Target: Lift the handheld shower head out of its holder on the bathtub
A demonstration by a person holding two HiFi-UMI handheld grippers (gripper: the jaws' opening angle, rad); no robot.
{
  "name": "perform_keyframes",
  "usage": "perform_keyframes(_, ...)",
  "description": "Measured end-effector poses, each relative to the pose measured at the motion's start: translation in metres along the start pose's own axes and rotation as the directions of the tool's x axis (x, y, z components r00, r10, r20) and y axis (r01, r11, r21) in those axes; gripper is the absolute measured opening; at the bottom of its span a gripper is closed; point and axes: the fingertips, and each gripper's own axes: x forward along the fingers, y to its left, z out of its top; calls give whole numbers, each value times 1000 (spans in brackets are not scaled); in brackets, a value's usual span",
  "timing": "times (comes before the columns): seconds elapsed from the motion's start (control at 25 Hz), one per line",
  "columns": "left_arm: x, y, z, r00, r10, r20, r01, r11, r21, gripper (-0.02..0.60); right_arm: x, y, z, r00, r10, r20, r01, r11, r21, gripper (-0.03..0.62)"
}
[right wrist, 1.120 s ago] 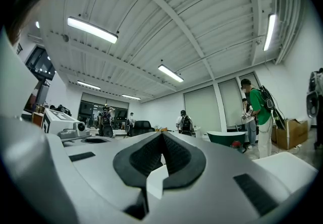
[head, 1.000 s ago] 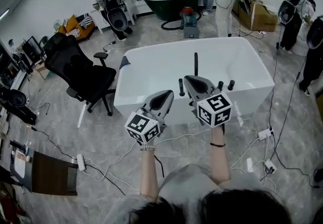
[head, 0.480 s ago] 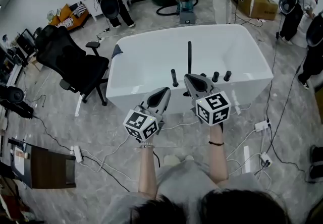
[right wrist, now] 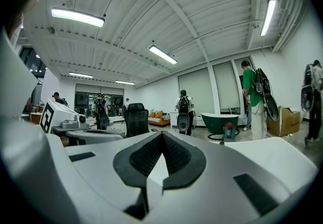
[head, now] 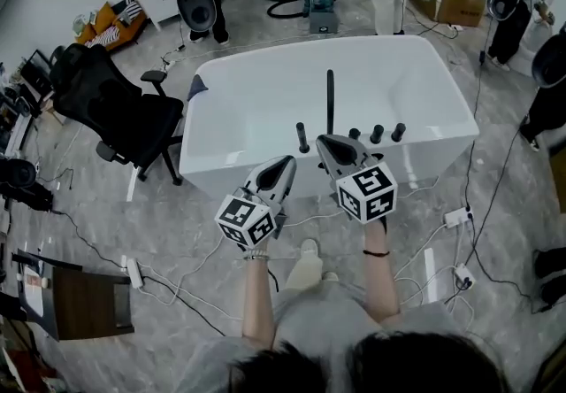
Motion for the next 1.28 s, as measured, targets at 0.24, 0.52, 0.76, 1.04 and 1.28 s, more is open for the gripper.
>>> perform_keyframes(0.24, 37, 23, 10, 999, -48, -1, 48, 999, 6, 5, 27, -22, 9, 1000, -12, -18, 11, 999, -36, 0)
perform_keyframes(0.52, 70, 53, 25, 996, -90, 5, 89, 996, 20, 5, 56, -45, 17, 999, -41, -23, 39, 997, -65, 0)
perform_keyframes(0.76, 87, 74, 21, 994, -106, -14, 106, 994, 12, 5, 77, -61, 13, 998, -45, -33, 43, 997, -57, 0)
perform_keyframes(1.04, 78, 103, 2, 996, -81, -39, 80, 996, -37, 5, 104, -61, -5, 995, -68, -69, 65, 996, -54, 0)
perform_keyframes(1.28, 79, 116, -16, 993, -91, -80, 85, 994, -70, 5, 122, -64, -24, 993, -78, -85, 77, 997, -14, 0)
